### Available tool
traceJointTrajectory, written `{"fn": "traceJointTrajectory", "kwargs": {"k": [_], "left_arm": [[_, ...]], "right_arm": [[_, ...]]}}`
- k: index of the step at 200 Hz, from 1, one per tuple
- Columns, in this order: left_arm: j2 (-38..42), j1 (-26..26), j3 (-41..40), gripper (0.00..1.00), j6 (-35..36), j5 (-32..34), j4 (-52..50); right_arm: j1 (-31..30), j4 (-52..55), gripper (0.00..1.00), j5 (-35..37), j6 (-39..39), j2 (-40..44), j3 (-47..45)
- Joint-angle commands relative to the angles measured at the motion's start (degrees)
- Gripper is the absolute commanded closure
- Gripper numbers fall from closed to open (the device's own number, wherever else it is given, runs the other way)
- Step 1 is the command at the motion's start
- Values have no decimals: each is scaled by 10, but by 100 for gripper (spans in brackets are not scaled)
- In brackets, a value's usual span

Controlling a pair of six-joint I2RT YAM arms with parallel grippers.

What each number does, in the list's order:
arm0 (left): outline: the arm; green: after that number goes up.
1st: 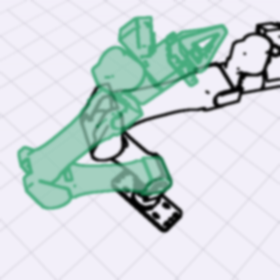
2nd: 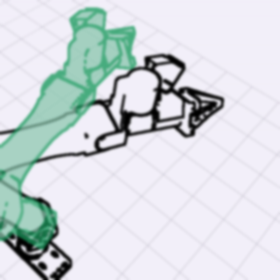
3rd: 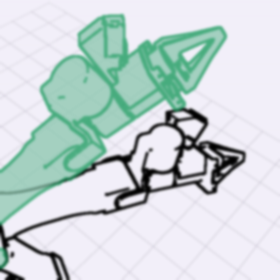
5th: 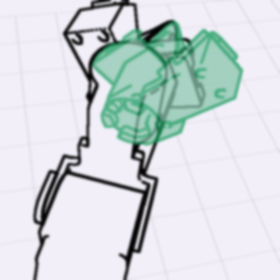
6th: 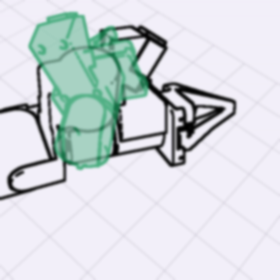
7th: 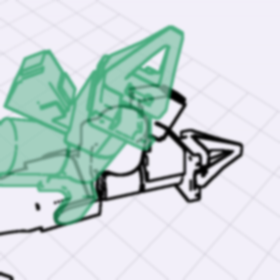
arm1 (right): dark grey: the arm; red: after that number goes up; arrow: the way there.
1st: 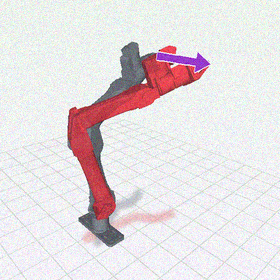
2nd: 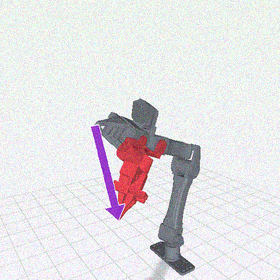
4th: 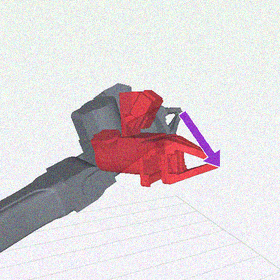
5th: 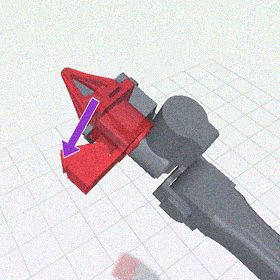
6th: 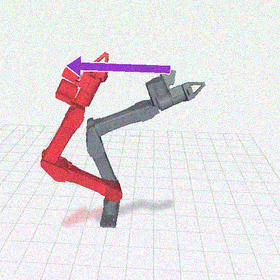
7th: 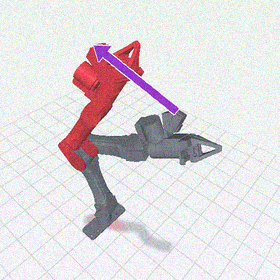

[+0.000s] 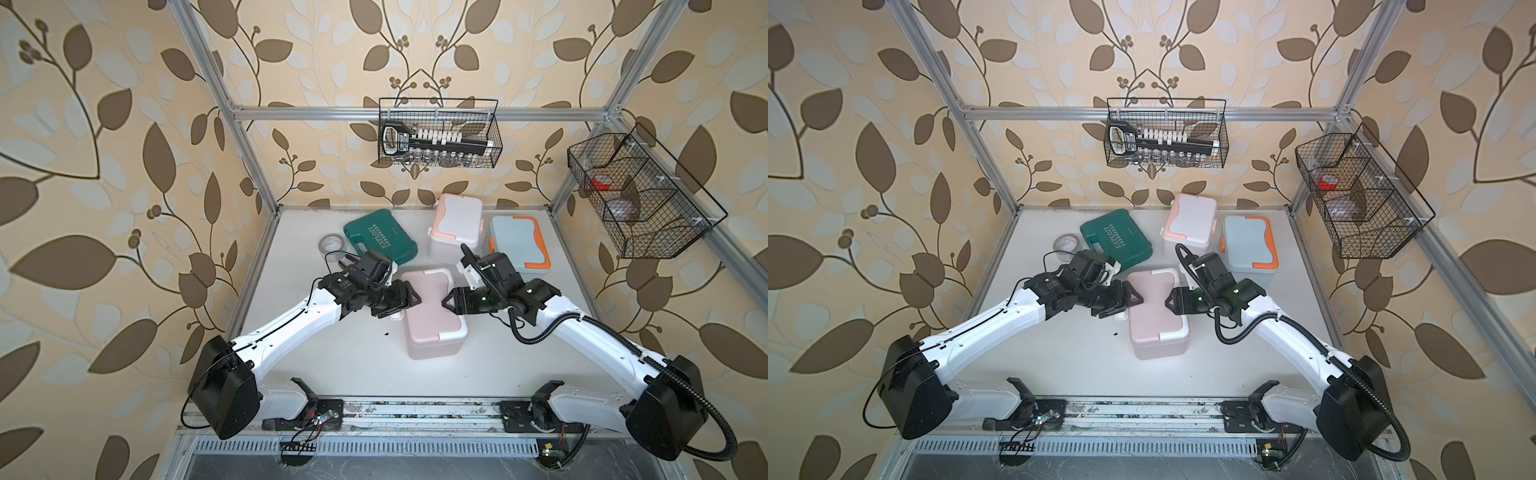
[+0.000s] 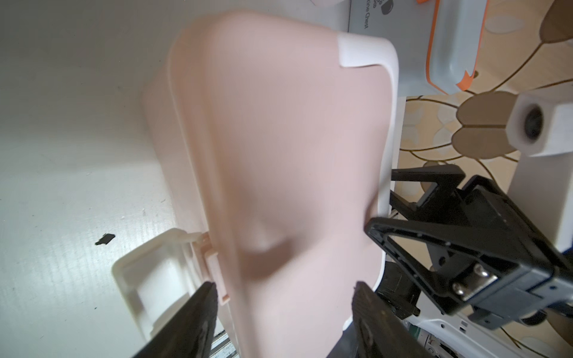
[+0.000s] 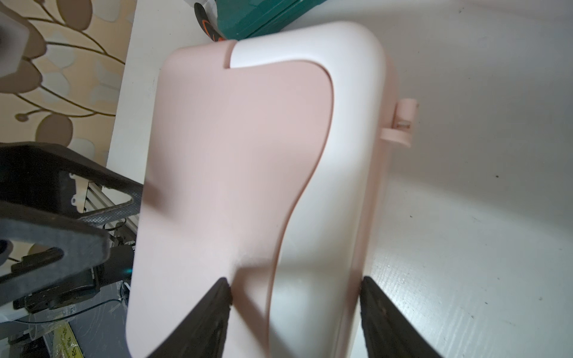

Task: Open first aid kits and take out gauze
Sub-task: Open the lid of the first aid kit.

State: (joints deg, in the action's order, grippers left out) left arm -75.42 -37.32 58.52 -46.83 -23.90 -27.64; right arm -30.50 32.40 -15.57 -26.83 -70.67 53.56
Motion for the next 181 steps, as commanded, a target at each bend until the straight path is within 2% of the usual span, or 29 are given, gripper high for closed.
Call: {"fn": "traceJointTrajectory", "kwargs": {"k": [1,82,181], "left_arm": [[-5,9,11,30,-2,-18,21],[4,18,2,24,6,1,2],[-17,18,-5,23,-4,-31,32]], "right_arm": [[1,-5,34,-20,7,-7,-10],[1,-8,33,-29,7,-10,-14],[0,-15,32,-38,3,-17,-17]]}}
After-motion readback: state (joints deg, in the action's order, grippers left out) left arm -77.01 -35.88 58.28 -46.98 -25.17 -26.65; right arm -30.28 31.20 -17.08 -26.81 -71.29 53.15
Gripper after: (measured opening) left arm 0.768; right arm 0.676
